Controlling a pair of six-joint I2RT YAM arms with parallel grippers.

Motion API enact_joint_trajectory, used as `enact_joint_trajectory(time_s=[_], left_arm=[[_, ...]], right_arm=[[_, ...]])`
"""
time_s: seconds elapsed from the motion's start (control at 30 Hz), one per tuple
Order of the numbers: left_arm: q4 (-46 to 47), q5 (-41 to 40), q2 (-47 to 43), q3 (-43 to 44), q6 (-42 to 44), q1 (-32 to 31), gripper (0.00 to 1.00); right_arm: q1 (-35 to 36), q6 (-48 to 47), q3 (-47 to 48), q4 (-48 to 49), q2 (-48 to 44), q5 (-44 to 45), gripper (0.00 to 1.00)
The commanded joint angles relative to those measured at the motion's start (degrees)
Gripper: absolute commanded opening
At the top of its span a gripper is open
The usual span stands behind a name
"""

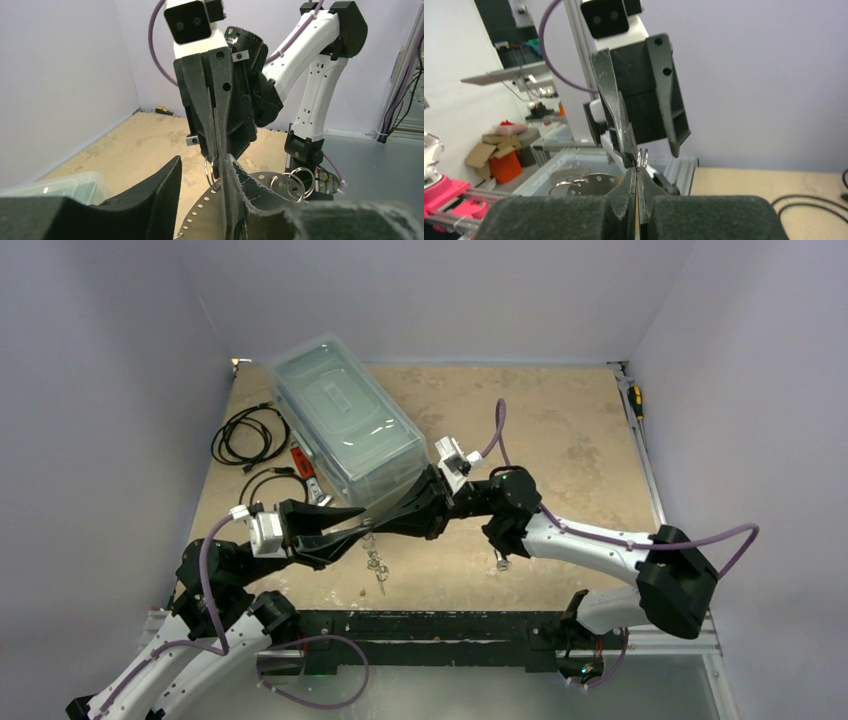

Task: Put the keys on the keyring

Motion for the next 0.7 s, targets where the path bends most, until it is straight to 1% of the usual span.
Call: enact_joint_trajectory(time_s=[0.0, 0.07, 0.13, 0.23, 0.3, 0.33, 0.47, 0.67], left_arm=[[-3.6, -1.2, 2.1, 2.5, 2.4, 0.2, 0.39], [-4.2, -1.7, 1.8, 2.6, 2.9, 0.1, 0.47], [-4.5, -1.8, 1.6, 2.8, 3.4, 0.1, 0.50], [-4.6, -1.6, 1.7, 3.1, 4.2, 0.2, 0.50], [-6.5, -1.1, 1.8, 3.3, 4.6, 0.1, 0.49], [-6.7, -0.8, 1.9, 3.4, 4.7, 0.2, 0.49], [-6.8, 1.6, 2.7, 3.4, 4.9, 0.2, 0.46], [-7.5, 4.1, 5.7, 4.3, 4.9, 0.2, 0.44]], right_arm=[[1.3, -12.0, 2.8, -18.0, -4.9, 1.0, 0.00], [1.3, -16.6, 3.3, -25.7, -6.9, 1.4, 0.00], [1.3, -21.7, 4.6, -34.4, -8.8, 3.3, 0.00], [1.3, -30.7, 8.2, -48.9, -10.6, 8.4, 0.00], [1.3, -36.0, 10.4, -57.0, -11.3, 9.7, 0.00], [1.3, -38.6, 11.2, -59.9, -11.7, 9.9, 0.00], [1.3, -42.9, 14.0, -69.6, -13.0, 12.7, 0.00], [1.4, -49.0, 18.0, -80.1, -13.8, 12.6, 0.00]])
